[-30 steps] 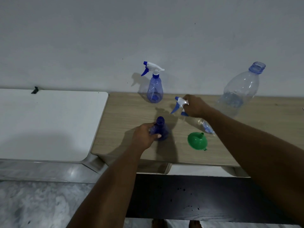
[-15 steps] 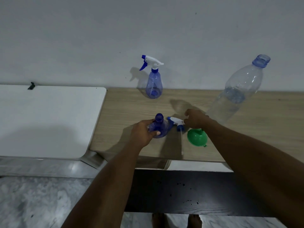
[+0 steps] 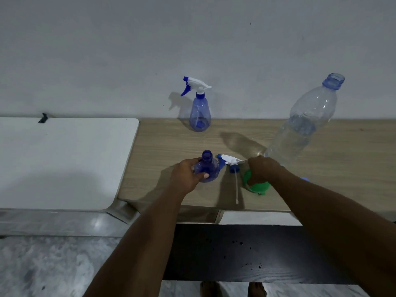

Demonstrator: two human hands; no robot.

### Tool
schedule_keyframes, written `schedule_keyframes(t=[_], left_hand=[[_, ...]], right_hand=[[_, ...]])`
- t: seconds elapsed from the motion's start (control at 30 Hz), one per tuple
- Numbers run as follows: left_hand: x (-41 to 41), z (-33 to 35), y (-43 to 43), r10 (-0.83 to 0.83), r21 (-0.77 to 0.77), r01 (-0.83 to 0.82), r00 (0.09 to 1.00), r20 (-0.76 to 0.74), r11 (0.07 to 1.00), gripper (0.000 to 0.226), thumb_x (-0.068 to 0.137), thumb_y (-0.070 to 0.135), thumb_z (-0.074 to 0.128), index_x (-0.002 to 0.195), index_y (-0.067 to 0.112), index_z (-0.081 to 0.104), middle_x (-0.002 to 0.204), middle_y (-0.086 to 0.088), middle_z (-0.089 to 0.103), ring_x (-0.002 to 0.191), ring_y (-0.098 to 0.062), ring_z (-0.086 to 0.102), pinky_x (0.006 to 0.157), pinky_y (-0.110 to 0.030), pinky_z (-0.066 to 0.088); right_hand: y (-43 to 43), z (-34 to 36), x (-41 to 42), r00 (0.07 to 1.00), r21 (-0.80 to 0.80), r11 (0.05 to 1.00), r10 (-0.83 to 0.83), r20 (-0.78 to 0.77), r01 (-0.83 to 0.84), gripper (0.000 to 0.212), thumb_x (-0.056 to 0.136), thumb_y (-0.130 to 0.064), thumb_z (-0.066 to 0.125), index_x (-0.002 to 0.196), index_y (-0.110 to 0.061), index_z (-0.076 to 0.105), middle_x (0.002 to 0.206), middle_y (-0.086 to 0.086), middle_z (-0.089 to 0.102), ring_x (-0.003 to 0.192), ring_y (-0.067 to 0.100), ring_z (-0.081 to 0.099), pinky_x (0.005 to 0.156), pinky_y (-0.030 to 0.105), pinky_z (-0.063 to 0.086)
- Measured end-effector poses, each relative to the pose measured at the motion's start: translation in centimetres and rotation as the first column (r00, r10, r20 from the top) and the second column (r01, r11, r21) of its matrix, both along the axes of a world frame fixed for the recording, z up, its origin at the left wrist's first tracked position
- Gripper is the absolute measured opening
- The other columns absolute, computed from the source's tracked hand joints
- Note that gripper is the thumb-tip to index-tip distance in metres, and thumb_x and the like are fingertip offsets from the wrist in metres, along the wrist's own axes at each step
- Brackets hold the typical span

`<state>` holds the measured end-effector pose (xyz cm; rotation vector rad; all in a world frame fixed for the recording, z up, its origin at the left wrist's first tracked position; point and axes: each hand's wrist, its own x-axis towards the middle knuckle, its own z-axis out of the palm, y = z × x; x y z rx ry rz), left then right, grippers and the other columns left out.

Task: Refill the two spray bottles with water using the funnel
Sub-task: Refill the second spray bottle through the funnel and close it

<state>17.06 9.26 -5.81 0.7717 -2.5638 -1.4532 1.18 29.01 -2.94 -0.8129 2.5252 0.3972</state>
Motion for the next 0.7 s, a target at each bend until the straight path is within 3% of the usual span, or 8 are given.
schedule_keyframes(t=[0.1, 0.17, 0.27, 0.37, 0.43, 0.6, 0.7], left_hand=[[-0.1, 0.0, -0.1, 0.005, -0.003, -0.005, 1.0, 0.009, 1.0, 0.055, 0.074, 0.016, 0.083, 0.126, 0.025, 0.066, 0.103, 0.002, 0.073, 0.091, -0.015, 0.068, 0.082, -0.027, 0.049], [-0.1, -0.1, -0.1, 0.014, -0.005, -0.014, 1.0, 0.016, 1.0, 0.056, 0.074, 0.017, 0.083, 0.126, 0.025, 0.066, 0.104, 0.0, 0.074, 0.089, -0.014, 0.068, 0.081, -0.026, 0.05], [-0.2, -0.3, -0.2, 0.022, -0.016, -0.021, 1.0, 0.022, 1.0, 0.061, 0.071, 0.022, 0.087, 0.127, 0.025, 0.066, 0.105, 0.002, 0.073, 0.087, -0.013, 0.067, 0.08, -0.025, 0.049], [-0.2, -0.4, -0.3, 0.03, -0.014, -0.03, 0.999, 0.037, 0.999, 0.063, 0.07, 0.026, 0.087, 0.129, 0.027, 0.064, 0.107, 0.001, 0.074, 0.09, -0.015, 0.068, 0.083, -0.026, 0.05], [-0.2, -0.3, -0.3, 0.022, -0.023, -0.021, 0.999, 0.032, 1.0, 0.063, 0.071, 0.025, 0.087, 0.13, 0.027, 0.064, 0.108, 0.0, 0.074, 0.093, -0.017, 0.069, 0.085, -0.028, 0.05], [-0.1, -0.2, -0.2, -0.001, 0.006, 0.001, 1.0, -0.006, 1.0, 0.062, 0.072, 0.02, 0.086, 0.129, 0.025, 0.064, 0.114, 0.0, 0.073, 0.096, -0.019, 0.069, 0.09, -0.036, 0.053], [-0.2, -0.2, -0.2, -0.009, 0.0, 0.009, 1.0, -0.008, 1.0, 0.059, 0.072, 0.019, 0.085, 0.127, 0.023, 0.065, 0.115, -0.001, 0.072, 0.095, -0.019, 0.069, 0.088, -0.036, 0.054]], right_hand=[[-1.0, 2.7, -1.6, 0.998, -0.122, 0.992, -0.047, -0.035, 0.043, 0.065, 0.076, -0.048, 0.077, 0.126, -0.012, 0.056, 0.125, 0.013, 0.06, 0.111, 0.029, 0.062, 0.084, 0.034, 0.051], [-2.1, 4.9, -2.5, 0.992, -0.302, 0.944, -0.121, 0.046, 0.129, 0.065, 0.077, -0.05, 0.076, 0.124, -0.009, 0.057, 0.12, 0.014, 0.061, 0.102, 0.028, 0.063, 0.079, 0.033, 0.051], [-4.0, 7.3, -2.3, 0.954, -0.665, 0.686, -0.187, 0.233, 0.297, 0.066, 0.073, -0.055, 0.08, 0.119, -0.011, 0.061, 0.109, 0.005, 0.064, 0.09, 0.018, 0.065, 0.071, 0.029, 0.056], [-5.6, 8.1, -0.1, 0.942, -0.866, 0.373, -0.154, 0.298, 0.334, 0.065, 0.07, -0.057, 0.082, 0.115, -0.014, 0.064, 0.101, -0.003, 0.068, 0.09, 0.011, 0.067, 0.072, 0.022, 0.054], [-6.3, 7.9, 1.6, 0.927, -0.896, 0.237, -0.11, 0.359, 0.375, 0.062, 0.069, -0.05, 0.086, 0.114, -0.015, 0.064, 0.099, -0.005, 0.07, 0.088, 0.006, 0.069, 0.072, 0.018, 0.055], [-7.0, 5.4, 4.5, 0.906, -0.902, 0.084, -0.046, 0.421, 0.423, 0.056, 0.061, -0.032, 0.094, 0.104, -0.023, 0.061, 0.099, -0.009, 0.07, 0.088, 0.004, 0.071, 0.076, 0.019, 0.058], [-6.9, 4.0, 5.1, 0.922, -0.919, 0.081, -0.049, 0.383, 0.386, 0.056, 0.06, -0.029, 0.095, 0.102, -0.028, 0.058, 0.102, -0.012, 0.067, 0.094, 0.009, 0.069, 0.081, 0.027, 0.059]])
